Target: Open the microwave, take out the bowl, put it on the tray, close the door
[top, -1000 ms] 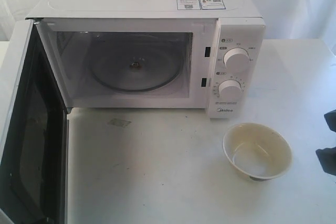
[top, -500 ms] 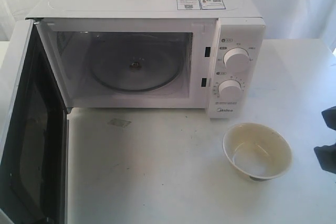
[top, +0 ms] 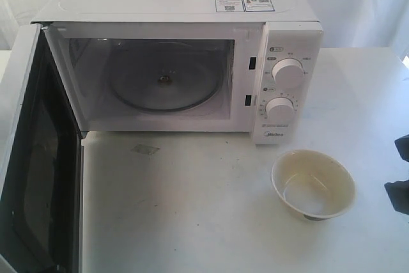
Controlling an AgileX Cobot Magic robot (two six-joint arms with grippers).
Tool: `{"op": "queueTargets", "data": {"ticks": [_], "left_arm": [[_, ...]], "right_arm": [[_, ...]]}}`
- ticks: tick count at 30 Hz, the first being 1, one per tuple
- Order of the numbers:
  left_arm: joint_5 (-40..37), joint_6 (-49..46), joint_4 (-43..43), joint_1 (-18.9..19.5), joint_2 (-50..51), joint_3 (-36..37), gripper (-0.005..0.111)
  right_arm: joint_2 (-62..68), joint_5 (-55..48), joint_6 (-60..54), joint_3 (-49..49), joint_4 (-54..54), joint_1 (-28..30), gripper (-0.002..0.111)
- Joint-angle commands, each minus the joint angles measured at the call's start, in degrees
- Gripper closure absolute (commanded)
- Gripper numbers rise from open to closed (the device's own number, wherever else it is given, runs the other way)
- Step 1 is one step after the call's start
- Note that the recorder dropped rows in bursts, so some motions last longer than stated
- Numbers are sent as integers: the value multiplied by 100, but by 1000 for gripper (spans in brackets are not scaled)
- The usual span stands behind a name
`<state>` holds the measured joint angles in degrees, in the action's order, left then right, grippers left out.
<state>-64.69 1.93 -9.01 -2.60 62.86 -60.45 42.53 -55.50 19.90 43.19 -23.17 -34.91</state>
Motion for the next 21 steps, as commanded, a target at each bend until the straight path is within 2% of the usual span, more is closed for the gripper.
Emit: {"op": "queueTargets", "data": {"ticks": [1, 2, 4, 5, 6, 9, 13, 21], "left_arm": [[-527, -384, -1238, -5, 131, 10, 107], [-527, -1333, -2162, -63, 189, 10, 107], [-527, -5502, -5822, -375, 224, 10, 107], [-527, -6808, -6955, -515, 233, 10, 107], [-527, -7099, -7394, -578, 221, -17, 107], [-527, -6921, -7200, -606, 221, -168, 107], [207, -6514, -6630, -606, 221, -191, 107], [252, -6646, -6594, -606, 256, -191, 107]], "right_arm": [[-26, -9, -62, 3, -38, 4, 108], [-26, 18, -62, 3, -40, 4, 108], [-26, 57, -62, 3, -40, 4, 108], [-26, 57, -62, 3, -40, 4, 108], [-26, 57, -62, 3, -40, 4, 108], [-26, 35, -62, 3, -84, 4, 108], [-11, 544, -62, -39, -84, 4, 108], [839, 4177, -90, -520, -192, 4, 108]]}}
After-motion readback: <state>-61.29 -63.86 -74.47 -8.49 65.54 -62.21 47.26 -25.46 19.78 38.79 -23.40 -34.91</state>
